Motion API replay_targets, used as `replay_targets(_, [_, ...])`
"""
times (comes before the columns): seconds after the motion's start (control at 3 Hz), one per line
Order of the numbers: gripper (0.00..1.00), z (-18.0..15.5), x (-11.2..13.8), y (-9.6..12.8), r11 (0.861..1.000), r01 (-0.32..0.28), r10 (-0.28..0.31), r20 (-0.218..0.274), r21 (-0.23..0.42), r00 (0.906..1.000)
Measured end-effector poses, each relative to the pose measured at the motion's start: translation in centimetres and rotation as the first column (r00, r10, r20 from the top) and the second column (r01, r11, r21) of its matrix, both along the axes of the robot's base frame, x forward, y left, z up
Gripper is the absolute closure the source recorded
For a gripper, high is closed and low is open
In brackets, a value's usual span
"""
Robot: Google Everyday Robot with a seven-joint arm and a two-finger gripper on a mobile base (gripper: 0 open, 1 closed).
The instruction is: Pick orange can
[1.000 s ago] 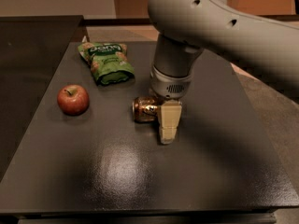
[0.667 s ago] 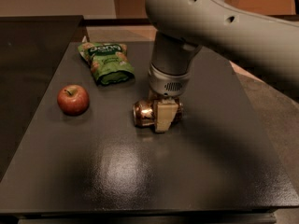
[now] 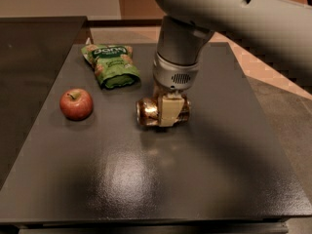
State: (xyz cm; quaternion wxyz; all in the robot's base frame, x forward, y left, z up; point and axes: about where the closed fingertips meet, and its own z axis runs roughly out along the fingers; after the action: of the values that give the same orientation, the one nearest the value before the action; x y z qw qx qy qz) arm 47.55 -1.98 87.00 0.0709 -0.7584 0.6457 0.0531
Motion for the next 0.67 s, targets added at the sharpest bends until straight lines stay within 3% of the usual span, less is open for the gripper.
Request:
replay_targets(0.33, [1.00, 2.9, -0.3, -0.1, 0.999, -0.032, 0.031, 0.028, 0.024, 0.9991])
replay_targets(0.67, [1.00, 6.0, -0.6, -0.1, 0.996, -0.078, 0.075, 0.076, 0.035, 0.9943])
